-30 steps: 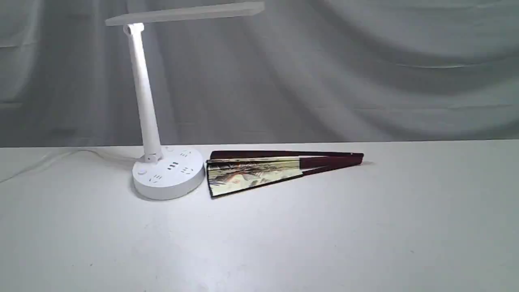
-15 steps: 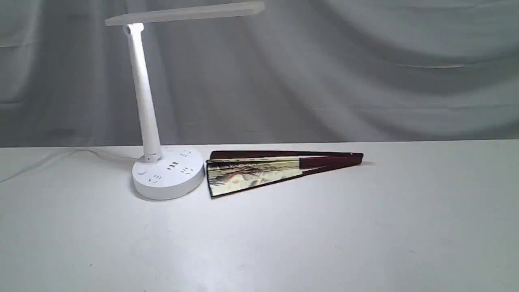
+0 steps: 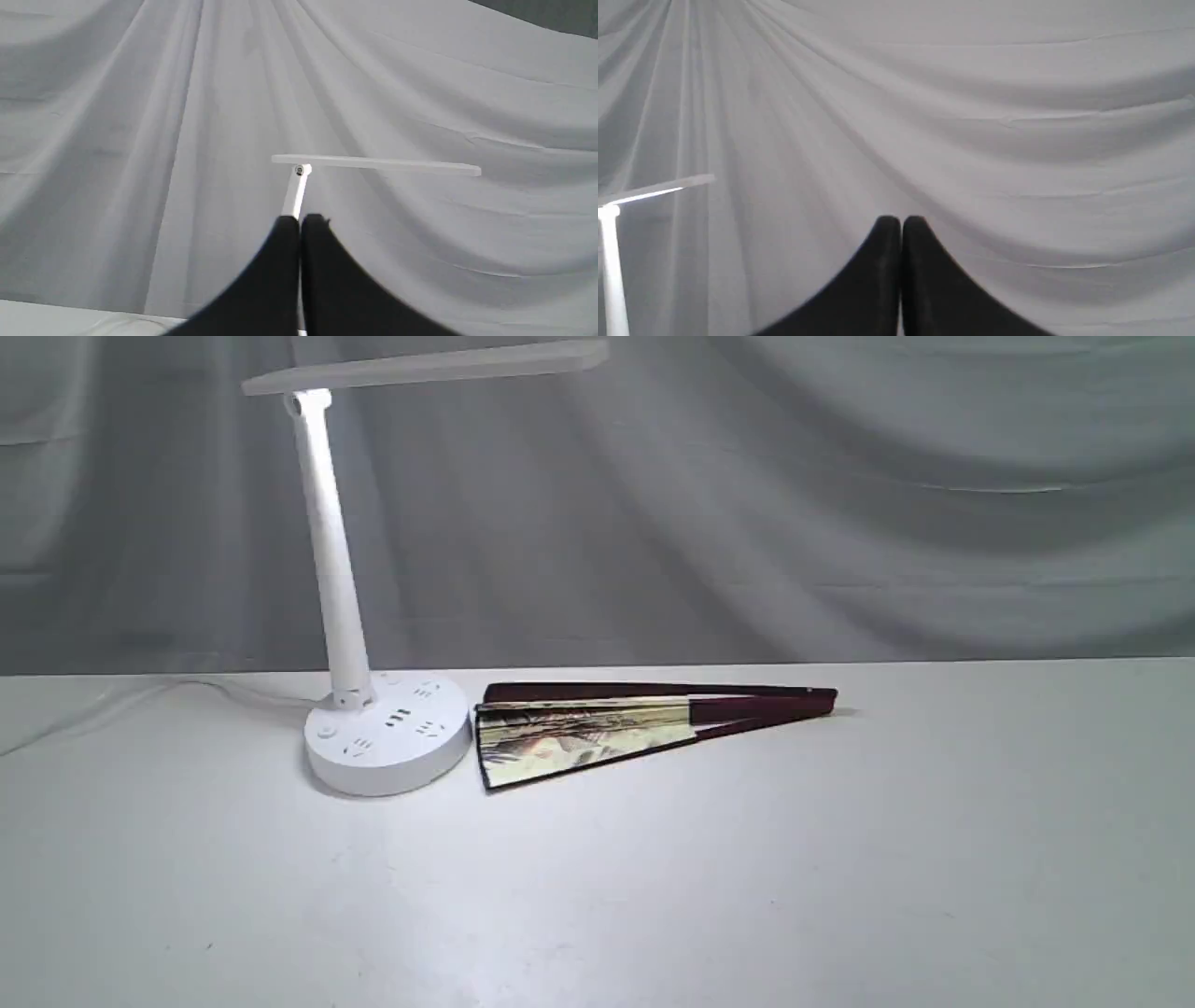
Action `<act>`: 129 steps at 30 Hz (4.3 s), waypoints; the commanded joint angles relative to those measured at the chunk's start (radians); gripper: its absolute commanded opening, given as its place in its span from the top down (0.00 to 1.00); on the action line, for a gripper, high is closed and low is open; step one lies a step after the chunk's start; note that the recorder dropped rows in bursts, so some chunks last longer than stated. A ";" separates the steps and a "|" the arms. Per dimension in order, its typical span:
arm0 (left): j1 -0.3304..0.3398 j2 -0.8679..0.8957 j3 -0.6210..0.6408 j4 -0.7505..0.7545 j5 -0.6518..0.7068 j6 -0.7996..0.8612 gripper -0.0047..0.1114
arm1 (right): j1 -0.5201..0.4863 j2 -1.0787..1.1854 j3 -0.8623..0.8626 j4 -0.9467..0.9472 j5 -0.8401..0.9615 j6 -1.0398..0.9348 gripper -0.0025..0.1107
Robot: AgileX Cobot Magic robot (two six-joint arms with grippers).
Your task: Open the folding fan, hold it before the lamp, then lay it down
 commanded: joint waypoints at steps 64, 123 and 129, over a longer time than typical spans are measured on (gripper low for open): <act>-0.001 1.469 -0.514 0.002 0.141 0.155 0.96 | 0.044 1.581 -0.617 0.022 0.195 -0.249 0.98; -0.155 1.584 -0.573 0.036 0.372 0.159 0.96 | 0.313 2.476 -1.514 0.250 0.139 -0.625 0.98; -0.155 1.584 -0.573 0.036 0.372 0.159 0.96 | 0.313 2.500 -1.514 0.305 0.084 -0.735 0.98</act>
